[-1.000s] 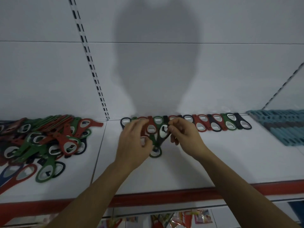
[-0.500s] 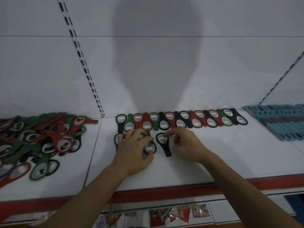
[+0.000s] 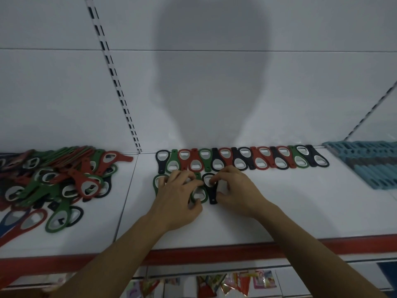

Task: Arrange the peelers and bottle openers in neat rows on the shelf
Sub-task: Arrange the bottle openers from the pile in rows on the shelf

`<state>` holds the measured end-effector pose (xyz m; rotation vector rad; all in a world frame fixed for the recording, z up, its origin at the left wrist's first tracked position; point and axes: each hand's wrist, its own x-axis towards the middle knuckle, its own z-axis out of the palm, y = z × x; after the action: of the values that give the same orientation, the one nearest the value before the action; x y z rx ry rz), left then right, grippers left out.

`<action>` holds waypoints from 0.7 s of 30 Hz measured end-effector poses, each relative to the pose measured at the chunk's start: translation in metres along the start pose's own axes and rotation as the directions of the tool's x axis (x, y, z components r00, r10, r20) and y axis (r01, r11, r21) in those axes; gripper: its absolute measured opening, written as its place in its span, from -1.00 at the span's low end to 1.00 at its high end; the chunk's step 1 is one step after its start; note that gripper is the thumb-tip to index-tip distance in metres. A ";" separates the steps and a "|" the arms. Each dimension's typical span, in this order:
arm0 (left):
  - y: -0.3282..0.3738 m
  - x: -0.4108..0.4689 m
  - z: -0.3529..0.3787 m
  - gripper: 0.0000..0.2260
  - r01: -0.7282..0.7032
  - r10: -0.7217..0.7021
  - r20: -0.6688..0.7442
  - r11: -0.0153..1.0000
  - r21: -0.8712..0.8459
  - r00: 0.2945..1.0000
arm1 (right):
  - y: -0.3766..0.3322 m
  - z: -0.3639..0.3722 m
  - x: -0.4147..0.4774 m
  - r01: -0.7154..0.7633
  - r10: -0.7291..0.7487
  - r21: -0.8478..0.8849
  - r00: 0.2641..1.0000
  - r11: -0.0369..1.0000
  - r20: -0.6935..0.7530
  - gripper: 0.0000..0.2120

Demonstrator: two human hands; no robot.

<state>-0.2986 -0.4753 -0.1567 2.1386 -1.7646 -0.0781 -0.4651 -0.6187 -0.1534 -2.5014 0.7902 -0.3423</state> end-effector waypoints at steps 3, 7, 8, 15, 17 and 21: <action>-0.001 0.000 0.000 -0.52 -0.005 0.005 0.006 1.000 0.002 1.000 | -0.002 0.003 0.001 -0.021 0.021 0.004 0.999 1.000 -0.032 -0.67; -0.001 -0.003 0.002 -0.53 -0.006 0.006 0.012 1.000 0.006 1.000 | -0.004 0.005 0.000 -0.037 0.036 -0.012 0.998 0.999 -0.048 -0.68; -0.002 -0.003 0.002 -0.54 -0.007 0.007 0.013 1.000 0.006 1.000 | -0.005 0.006 0.000 -0.037 0.037 -0.011 0.998 0.999 -0.052 -0.69; -0.019 -0.003 -0.018 -0.62 0.046 -0.047 -0.083 0.999 -0.009 0.995 | -0.006 -0.002 -0.001 -0.028 0.028 -0.001 0.999 1.000 -0.041 -0.62; -0.035 -0.009 -0.027 -0.71 0.110 -0.109 -0.127 0.994 -0.001 0.986 | -0.007 -0.003 -0.001 -0.031 0.033 0.025 0.997 0.999 -0.064 -0.61; -0.056 -0.021 -0.033 -0.86 0.209 -0.217 -0.094 0.974 -0.089 0.972 | -0.013 -0.005 0.008 -0.047 0.048 0.016 0.994 0.999 -0.095 -0.71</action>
<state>-0.2420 -0.4392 -0.1477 2.2258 -1.4459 -0.0898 -0.4544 -0.6161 -0.1420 -2.4646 0.8801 -0.4515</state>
